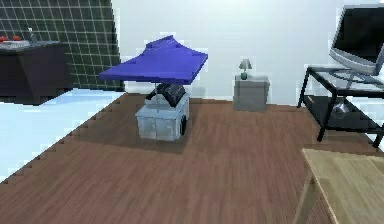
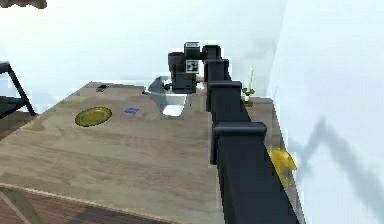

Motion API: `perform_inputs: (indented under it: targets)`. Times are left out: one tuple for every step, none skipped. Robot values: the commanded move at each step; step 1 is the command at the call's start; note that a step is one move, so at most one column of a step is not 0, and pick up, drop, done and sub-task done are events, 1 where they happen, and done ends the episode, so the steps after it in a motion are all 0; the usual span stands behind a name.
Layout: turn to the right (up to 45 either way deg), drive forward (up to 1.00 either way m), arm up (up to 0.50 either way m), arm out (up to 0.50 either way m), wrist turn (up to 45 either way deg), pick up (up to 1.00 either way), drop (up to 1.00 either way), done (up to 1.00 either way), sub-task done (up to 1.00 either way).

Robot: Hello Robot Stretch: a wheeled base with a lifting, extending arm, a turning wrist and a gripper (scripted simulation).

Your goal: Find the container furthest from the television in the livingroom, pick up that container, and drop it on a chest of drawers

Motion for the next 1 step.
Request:
perform_inputs:
  targets:
    - [0.0,0.00,0.00,0.00,-45.0,0.00,0.00,0.00,0.00]
